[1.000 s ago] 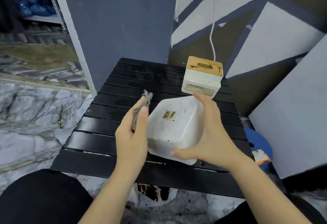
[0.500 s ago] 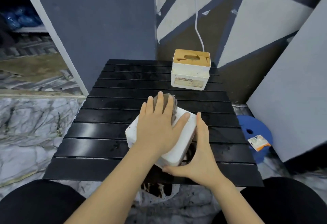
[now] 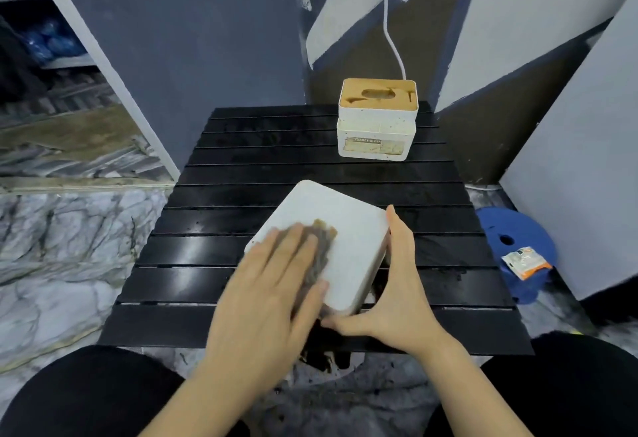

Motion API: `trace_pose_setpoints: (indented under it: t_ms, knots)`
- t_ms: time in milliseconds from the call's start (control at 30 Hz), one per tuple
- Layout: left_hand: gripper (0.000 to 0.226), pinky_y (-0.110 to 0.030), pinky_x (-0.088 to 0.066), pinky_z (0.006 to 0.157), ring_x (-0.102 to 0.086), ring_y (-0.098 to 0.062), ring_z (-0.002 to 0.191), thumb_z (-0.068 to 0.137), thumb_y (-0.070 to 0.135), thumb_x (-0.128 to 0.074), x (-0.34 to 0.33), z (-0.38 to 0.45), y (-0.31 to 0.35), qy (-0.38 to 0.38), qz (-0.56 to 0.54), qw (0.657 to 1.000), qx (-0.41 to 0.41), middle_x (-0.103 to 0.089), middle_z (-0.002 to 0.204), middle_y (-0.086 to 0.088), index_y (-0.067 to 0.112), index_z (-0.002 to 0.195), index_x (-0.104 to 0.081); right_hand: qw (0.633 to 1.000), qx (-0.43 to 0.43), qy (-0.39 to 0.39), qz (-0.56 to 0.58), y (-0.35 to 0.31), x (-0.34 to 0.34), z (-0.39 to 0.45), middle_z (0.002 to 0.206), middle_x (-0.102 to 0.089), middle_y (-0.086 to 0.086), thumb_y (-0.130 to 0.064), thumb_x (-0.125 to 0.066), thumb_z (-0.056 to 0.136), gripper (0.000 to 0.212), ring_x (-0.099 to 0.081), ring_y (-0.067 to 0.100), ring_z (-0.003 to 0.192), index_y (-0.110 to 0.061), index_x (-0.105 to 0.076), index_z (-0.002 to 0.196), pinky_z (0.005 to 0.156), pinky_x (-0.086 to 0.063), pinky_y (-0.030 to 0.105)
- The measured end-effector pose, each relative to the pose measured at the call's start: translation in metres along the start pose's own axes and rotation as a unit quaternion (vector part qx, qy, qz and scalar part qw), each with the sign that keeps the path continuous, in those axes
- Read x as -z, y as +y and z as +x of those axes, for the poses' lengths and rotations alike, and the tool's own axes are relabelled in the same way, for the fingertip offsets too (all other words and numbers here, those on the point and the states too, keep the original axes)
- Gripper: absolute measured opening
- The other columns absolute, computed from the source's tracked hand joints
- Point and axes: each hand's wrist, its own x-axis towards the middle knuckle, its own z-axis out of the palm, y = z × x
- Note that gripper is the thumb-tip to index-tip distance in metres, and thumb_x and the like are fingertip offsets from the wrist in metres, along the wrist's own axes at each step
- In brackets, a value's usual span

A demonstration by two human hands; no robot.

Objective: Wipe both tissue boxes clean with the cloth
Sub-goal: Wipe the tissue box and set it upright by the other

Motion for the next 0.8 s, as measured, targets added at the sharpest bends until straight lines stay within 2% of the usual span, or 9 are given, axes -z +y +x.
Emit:
trace_pose_setpoints:
  t_ms: [133,300,367,467,533,600,700,767,800]
  knots:
    - [0.086,-0.042,-0.012,0.127,-0.014,-0.029,0.156,0.094,0.071,-0.007,0.006,0.056,-0.007,-0.047,0.040,0.994,0.089,-0.017,0.169,-0.005,0.018,0.162,-0.020,1.000,-0.006,0.002,-0.019,-0.003,-0.001,0.000,0.164,-0.008,-0.017,-0.056,-0.099,0.044,0.160,-0.017,0.008,0.155,-0.029,0.003,0.163,0.125,-0.028,0.041]
    - [0.085,-0.040,-0.007,0.126,-0.014,-0.028,0.155,0.093,0.070,-0.005,-0.011,0.098,0.014,-0.051,0.019,0.998,0.014,-0.016,0.170,-0.003,0.023,0.161,-0.022,0.999,-0.014,-0.001,-0.032,-0.009,0.000,0.002,0.166,-0.004,-0.018,-0.063,-0.098,0.044,0.160,-0.015,0.009,0.156,-0.038,0.008,0.162,0.124,-0.030,0.050]
    - [0.074,-0.035,0.000,0.127,-0.004,-0.021,0.157,0.098,0.066,-0.013,-0.013,0.080,0.023,-0.057,-0.022,0.998,-0.028,-0.008,0.171,0.003,0.029,0.162,-0.017,0.999,-0.008,-0.007,-0.035,-0.009,0.002,0.003,0.166,-0.002,-0.019,-0.061,-0.098,0.046,0.160,-0.014,0.007,0.157,-0.038,0.010,0.162,0.124,-0.030,0.046]
    - [0.063,-0.027,0.007,0.125,0.006,-0.007,0.156,0.102,0.055,-0.031,-0.001,0.057,0.019,-0.090,-0.121,0.987,-0.062,-0.003,0.170,0.014,0.039,0.161,-0.013,1.000,-0.011,-0.016,-0.022,-0.008,0.003,0.002,0.165,-0.002,-0.022,-0.055,-0.099,0.047,0.162,-0.013,0.000,0.155,-0.036,0.013,0.162,0.119,-0.029,0.025]
    - [0.067,-0.026,-0.011,0.125,-0.011,-0.001,0.153,0.097,0.045,-0.051,0.012,0.054,0.010,-0.121,-0.269,0.955,-0.028,-0.022,0.166,0.019,0.044,0.158,-0.022,1.000,-0.017,-0.022,-0.012,-0.007,0.004,0.002,0.163,-0.004,-0.024,-0.050,-0.102,0.047,0.164,-0.017,-0.004,0.153,-0.036,0.014,0.162,0.113,-0.029,0.010]
    - [0.066,-0.021,-0.032,0.114,-0.034,0.006,0.140,0.090,0.036,-0.066,0.021,0.056,0.000,-0.093,-0.342,0.935,0.001,-0.040,0.153,0.025,0.044,0.150,-0.039,1.000,-0.017,-0.024,-0.005,-0.006,0.004,0.002,0.160,-0.006,-0.028,-0.049,-0.102,0.046,0.164,-0.018,-0.003,0.152,-0.036,0.014,0.162,0.113,-0.028,0.010]
    - [0.035,-0.012,-0.032,0.104,-0.040,0.005,0.130,0.089,0.033,-0.074,0.019,0.061,-0.003,-0.024,-0.239,0.970,-0.039,-0.053,0.138,0.024,0.037,0.124,-0.069,1.000,-0.016,-0.025,-0.003,-0.007,0.005,0.001,0.159,-0.006,-0.029,-0.049,-0.102,0.046,0.163,-0.017,-0.003,0.152,-0.035,0.013,0.162,0.115,-0.027,0.016]
    - [0.012,-0.021,-0.041,0.095,-0.054,-0.006,0.109,0.093,0.031,-0.070,0.017,0.066,0.001,0.026,-0.208,0.976,-0.067,-0.066,0.110,0.017,0.029,0.103,-0.077,0.999,-0.018,-0.026,-0.007,-0.008,0.005,0.001,0.159,-0.006,-0.030,-0.049,-0.102,0.046,0.163,-0.017,-0.006,0.151,-0.035,0.013,0.162,0.115,-0.027,0.016]
    - [0.009,-0.025,-0.046,0.089,-0.058,-0.007,0.098,0.095,0.027,-0.067,0.017,0.068,0.004,0.053,-0.214,0.973,-0.063,-0.067,0.098,0.014,0.026,0.097,-0.076,0.999,-0.021,-0.026,-0.008,-0.008,0.005,0.001,0.158,-0.007,-0.031,-0.050,-0.102,0.046,0.163,-0.017,-0.006,0.151,-0.036,0.012,0.161,0.115,-0.027,0.016]
